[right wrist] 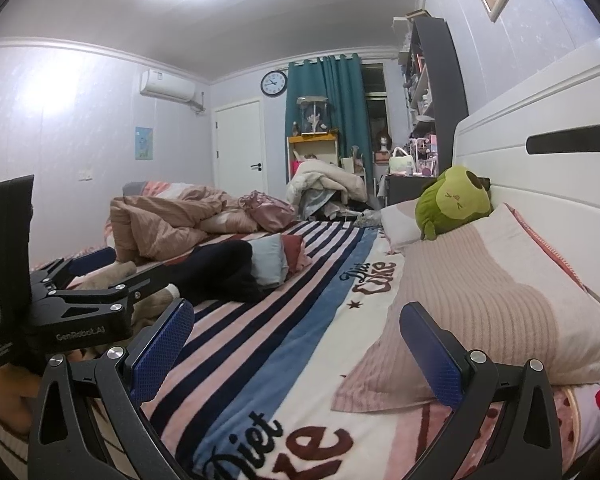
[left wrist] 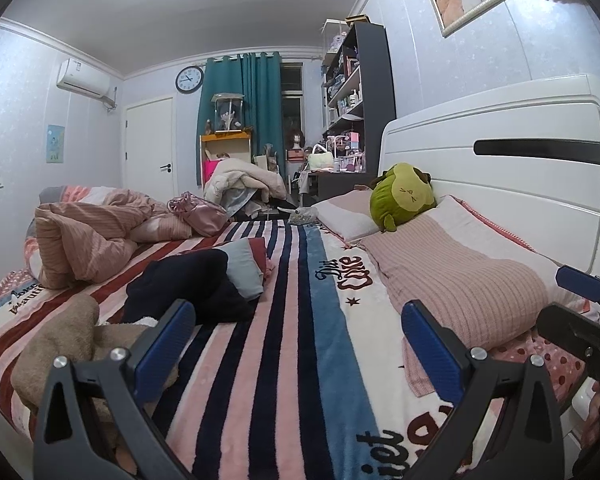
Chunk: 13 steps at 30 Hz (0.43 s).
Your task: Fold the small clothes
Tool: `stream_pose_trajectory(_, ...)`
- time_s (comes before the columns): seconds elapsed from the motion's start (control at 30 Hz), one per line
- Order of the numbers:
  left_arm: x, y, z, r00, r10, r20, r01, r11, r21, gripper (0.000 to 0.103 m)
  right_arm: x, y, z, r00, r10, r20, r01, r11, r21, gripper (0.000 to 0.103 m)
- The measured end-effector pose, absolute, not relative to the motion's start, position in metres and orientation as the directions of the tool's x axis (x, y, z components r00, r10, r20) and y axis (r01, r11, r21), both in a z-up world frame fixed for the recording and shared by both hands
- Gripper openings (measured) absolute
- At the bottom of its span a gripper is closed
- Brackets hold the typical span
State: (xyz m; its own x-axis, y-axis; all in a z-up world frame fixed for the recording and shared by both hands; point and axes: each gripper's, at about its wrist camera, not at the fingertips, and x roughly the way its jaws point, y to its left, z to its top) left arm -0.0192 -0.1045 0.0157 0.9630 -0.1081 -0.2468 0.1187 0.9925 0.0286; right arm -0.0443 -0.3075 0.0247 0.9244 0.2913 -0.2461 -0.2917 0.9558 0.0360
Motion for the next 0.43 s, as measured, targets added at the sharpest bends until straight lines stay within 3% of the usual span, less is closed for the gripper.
stream_pose_trajectory(0.43,-0.0185,-0.1031,0.0148,0.959,-0.125,-0.255,0.136,0.990,0.026,0.102,-0.0463,-0.3064,0.0262,0.926,0.290,-0.242,-0.291,0.956,0.036,0.103)
